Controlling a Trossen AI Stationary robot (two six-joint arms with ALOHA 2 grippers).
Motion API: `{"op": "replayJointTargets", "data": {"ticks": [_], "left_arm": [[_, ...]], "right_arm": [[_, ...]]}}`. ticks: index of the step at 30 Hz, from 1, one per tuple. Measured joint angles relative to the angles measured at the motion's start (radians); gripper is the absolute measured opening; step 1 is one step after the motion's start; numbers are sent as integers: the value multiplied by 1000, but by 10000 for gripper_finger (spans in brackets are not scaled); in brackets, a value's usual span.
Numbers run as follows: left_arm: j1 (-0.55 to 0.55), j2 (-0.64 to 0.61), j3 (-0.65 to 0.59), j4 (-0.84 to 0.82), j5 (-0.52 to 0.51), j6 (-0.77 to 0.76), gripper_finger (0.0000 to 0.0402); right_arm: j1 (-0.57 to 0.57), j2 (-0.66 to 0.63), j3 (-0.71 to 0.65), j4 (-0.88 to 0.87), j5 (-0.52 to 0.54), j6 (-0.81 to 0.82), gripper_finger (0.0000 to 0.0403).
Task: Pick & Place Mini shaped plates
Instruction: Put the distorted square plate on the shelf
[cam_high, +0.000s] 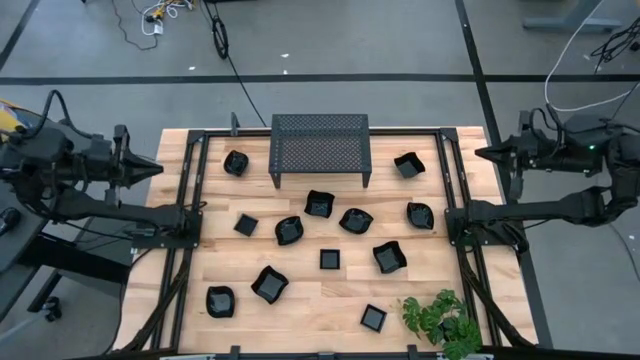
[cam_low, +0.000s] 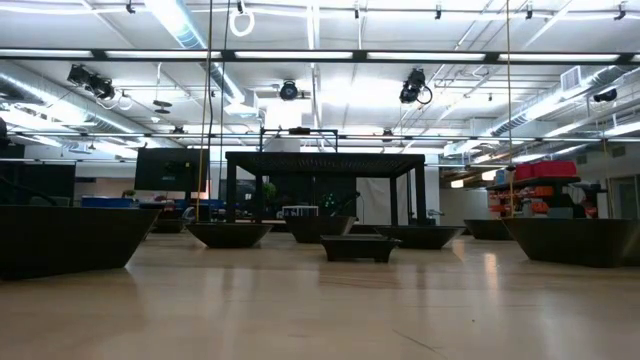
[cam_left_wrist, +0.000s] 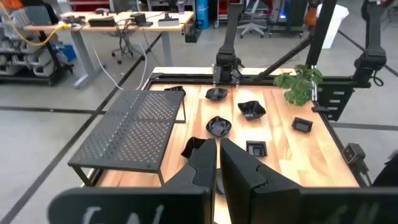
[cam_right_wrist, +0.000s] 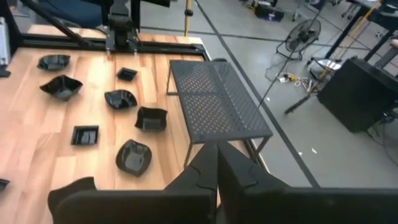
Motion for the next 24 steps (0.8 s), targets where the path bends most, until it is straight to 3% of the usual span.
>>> {"op": "replayJointTargets", "data": {"ticks": [24], "left_arm": [[0, -100, 10, -17, -4, -23, 25]], "right_arm": [[0, -99, -2, -133, 2, 0, 4]]}}
